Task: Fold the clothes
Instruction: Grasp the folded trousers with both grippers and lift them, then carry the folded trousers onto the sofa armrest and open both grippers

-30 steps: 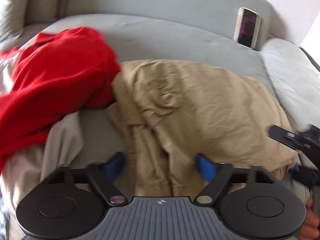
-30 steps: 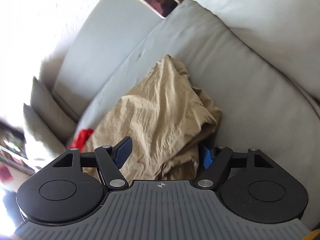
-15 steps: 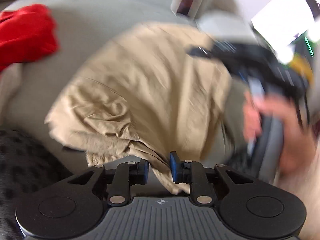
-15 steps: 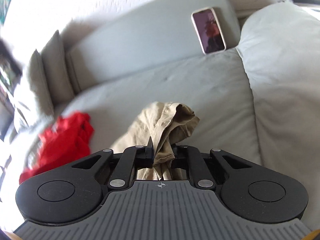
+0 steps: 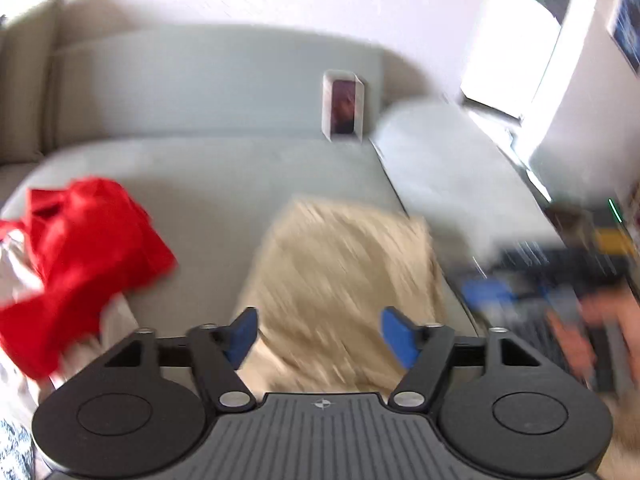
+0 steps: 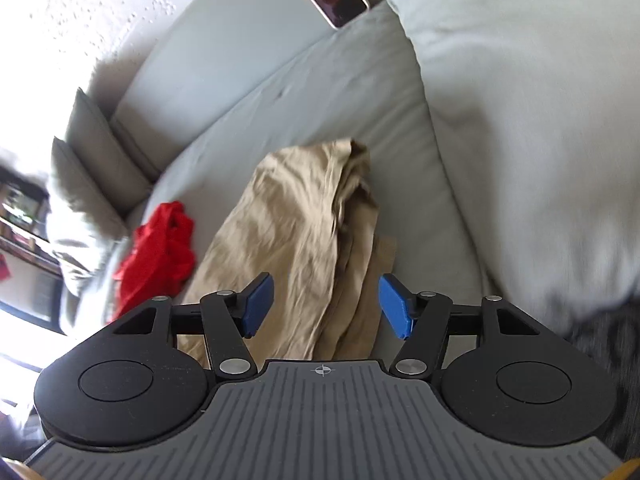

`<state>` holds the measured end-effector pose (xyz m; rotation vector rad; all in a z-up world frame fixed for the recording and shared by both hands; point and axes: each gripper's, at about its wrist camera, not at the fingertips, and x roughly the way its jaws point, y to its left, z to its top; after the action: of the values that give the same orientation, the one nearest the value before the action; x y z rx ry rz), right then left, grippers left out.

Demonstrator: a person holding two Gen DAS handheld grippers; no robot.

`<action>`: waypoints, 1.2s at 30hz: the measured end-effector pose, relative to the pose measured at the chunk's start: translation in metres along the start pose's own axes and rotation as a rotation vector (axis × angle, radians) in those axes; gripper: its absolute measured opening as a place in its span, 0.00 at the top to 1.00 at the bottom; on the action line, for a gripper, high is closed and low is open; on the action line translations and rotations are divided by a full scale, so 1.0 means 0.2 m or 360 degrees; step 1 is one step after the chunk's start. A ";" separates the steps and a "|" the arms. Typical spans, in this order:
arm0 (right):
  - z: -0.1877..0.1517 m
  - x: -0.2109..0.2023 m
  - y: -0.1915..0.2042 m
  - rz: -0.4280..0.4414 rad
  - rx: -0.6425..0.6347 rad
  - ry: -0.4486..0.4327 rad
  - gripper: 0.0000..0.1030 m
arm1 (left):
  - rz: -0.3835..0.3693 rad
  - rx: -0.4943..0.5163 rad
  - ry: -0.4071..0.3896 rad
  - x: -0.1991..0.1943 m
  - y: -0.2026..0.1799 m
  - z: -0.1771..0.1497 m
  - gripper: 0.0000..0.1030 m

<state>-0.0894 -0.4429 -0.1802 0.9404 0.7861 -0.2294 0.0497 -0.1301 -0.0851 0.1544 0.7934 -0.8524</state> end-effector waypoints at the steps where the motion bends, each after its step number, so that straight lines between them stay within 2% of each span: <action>1: -0.02 0.00 -0.02 0.0024 0.0066 0.0014 0.27 | 0.0021 -0.0018 0.0001 0.06 0.03 0.03 0.26; 3: -0.07 0.00 -0.07 0.0072 0.0194 0.0043 0.26 | 0.0057 -0.0040 0.0076 0.20 0.09 0.08 0.27; 6: -0.13 0.06 -0.12 0.0095 0.0323 0.0088 0.27 | 0.0012 -0.0037 0.0264 0.38 0.17 0.07 0.30; 9: -0.18 0.14 -0.16 0.0103 0.0362 0.0105 0.27 | -0.0071 0.0024 0.0402 0.49 0.19 0.00 0.32; 11: -0.21 0.16 -0.17 0.0138 0.0378 0.0050 0.26 | -0.0085 0.0065 0.0432 0.53 0.21 -0.08 0.31; 15: -0.21 0.24 -0.13 0.0183 0.0275 -0.0042 0.33 | -0.0162 -0.0066 0.0406 0.54 0.28 -0.17 0.34; 18: -0.20 0.33 -0.06 0.0159 0.0094 -0.0110 0.34 | -0.0180 -0.0096 0.0385 0.56 0.29 -0.18 0.34; 19: -0.20 0.36 -0.03 0.0141 0.0030 -0.0125 0.35 | -0.0182 -0.0105 0.0374 0.56 0.28 -0.18 0.35; 20: -0.21 0.39 0.00 0.0115 -0.0018 -0.0145 0.38 | -0.0185 -0.0112 0.0362 0.55 0.28 -0.19 0.41; 21: -0.22 0.41 0.03 0.0086 -0.0065 -0.0161 0.47 | -0.0185 -0.0109 0.0347 0.54 0.26 -0.19 0.46; 22: -0.21 0.41 0.05 0.0048 -0.0106 -0.0157 0.68 | -0.0173 -0.0091 0.0329 0.53 0.24 -0.19 0.49; 24: -0.20 0.42 0.10 -0.0023 -0.0183 -0.0148 0.82 | -0.0148 -0.0027 0.0288 0.47 0.18 -0.17 0.68; 25: -0.18 0.40 0.12 -0.0028 -0.0206 -0.0143 0.89 | -0.0140 -0.0012 0.0271 0.44 0.15 -0.15 0.72; 27: -0.15 0.33 0.19 -0.0063 -0.0318 -0.0185 0.91 | -0.0136 0.0016 0.0236 0.37 0.09 -0.11 0.80; 30: -0.09 0.15 0.25 -0.0115 -0.0457 -0.0311 0.92 | -0.0192 0.0065 0.0178 0.28 -0.07 -0.04 0.80; 36: 0.10 -0.38 0.13 -0.0119 -0.0311 -0.0552 0.92 | -0.0372 0.0141 0.0077 0.19 -0.52 0.15 0.80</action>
<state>-0.1196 -0.4536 -0.1049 0.6638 0.5125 -0.3638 0.0064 -0.2350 -0.0717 0.1631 0.8295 -1.1091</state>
